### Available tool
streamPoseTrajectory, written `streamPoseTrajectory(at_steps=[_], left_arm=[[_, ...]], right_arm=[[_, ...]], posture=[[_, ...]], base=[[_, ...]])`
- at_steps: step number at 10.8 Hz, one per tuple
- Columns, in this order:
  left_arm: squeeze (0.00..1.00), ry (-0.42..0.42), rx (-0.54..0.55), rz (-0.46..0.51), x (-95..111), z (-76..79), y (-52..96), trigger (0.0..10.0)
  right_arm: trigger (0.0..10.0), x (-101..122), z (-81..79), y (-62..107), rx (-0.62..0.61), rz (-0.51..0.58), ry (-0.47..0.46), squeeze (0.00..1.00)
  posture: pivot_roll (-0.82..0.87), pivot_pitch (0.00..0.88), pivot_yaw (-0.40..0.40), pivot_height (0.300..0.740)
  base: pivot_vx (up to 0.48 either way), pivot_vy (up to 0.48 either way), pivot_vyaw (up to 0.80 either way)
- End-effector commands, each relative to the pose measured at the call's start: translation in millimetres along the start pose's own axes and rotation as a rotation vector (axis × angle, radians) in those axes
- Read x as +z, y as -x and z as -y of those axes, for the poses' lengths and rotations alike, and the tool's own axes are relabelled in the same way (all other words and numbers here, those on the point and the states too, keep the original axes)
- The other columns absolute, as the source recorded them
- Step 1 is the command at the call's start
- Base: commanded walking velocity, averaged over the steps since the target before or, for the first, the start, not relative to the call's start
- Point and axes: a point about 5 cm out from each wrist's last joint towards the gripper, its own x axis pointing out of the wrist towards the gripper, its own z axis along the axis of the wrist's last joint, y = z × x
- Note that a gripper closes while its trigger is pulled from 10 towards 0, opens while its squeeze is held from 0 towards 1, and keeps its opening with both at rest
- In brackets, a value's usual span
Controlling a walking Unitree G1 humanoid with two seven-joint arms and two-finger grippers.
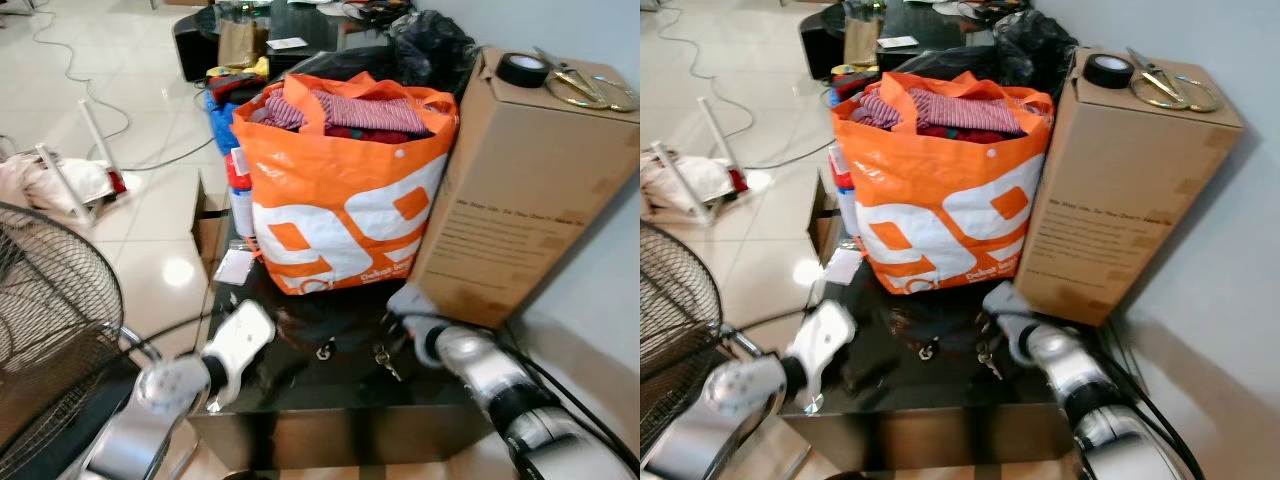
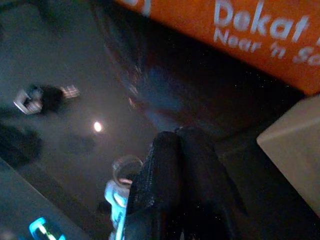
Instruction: Hang keys on a hook
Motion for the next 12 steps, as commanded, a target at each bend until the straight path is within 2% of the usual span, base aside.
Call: streamPoseTrajectory(at_steps=[1, 2, 3, 4, 5, 6, 8, 9, 12], left_arm=[[0.09, 0.003, 0.026, 0.019, 3.3, -5.6, 0.1, 10.0], [0.08, 0.018, 0.082, 0.072, 12.4, -13.5, 0.2, 10.0], [0.08, 0.014, 0.112, 0.087, 15.5, -18.9, -2.6, 10.0], [0.08, 0.01, 0.108, 0.084, 15.7, -20.0, -5.9, 10.0], [0.08, -0.024, 0.095, 0.049, 14.2, -22.7, -11.4, 10.0], [0.08, -0.028, 0.08, 0.029, 10.4, -21.2, -11.3, 10.0], [0.08, -0.024, 0.053, -0.008, -1.6, -10.6, -6.8, 10.0], [0.08, -0.025, 0.035, -0.037, -9.0, -1.9, -0.6, 10.0], [0.08, -0.02, 0.003, -0.086, -19.5, 12.2, 16.1, 10.0]], right_arm=[[0.0, 4.2, 4.0, 3.7, -0.002, 0.036, -0.021, 0.0], [0.0, 12.2, 5.0, 14.8, -0.015, 0.151, -0.067, 0.0], [1.5, 16.1, 6.4, 20.2, -0.059, 0.178, -0.041, 0.0], [3.4, 18.0, 8.0, 19.7, -0.108, 0.157, -0.006, 0.0], [10.0, 22.8, 9.5, 9.7, -0.143, 0.093, -0.005, 0.67], [10.0, 24.1, 6.8, 5.9, -0.13, 0.068, 0.007, 1.0], [10.0, 16.7, -1.6, -2.9, -0.111, 0.013, -0.02, 1.0], [10.0, 5.4, -8.3, -9.4, -0.104, -0.026, -0.057, 1.0], [10.0, -17.0, -19.4, -12.7, -0.049, -0.133, -0.039, 1.0]], posture=[[-0.1, 0.0, 0.008, 0.74], [-0.11, 0.0, 0.033, 0.74], [-0.12, 0.0, 0.058, 0.74], [-0.13, 0.0, 0.059, 0.74], [-0.13, 0.0, 0.056, 0.74], [-0.13, 0.0, 0.055, 0.74], [-0.14, 0.0, 0.035, 0.74], [-0.13, 0.0, 0.022, 0.74], [-0.12, 0.0, 0.018, 0.74]], base=[[0.0, 0.0, 0.0], [0.0, 0.0, 0.0], [0.0, 0.0, 0.0], [0.0, 0.0, 0.0], [0.0, 0.0, 0.0], [0.0, 0.0, 0.0], [0.0, 0.0, 0.0], [0.0, 0.0, 0.0], [0.0, 0.0, 0.0]])
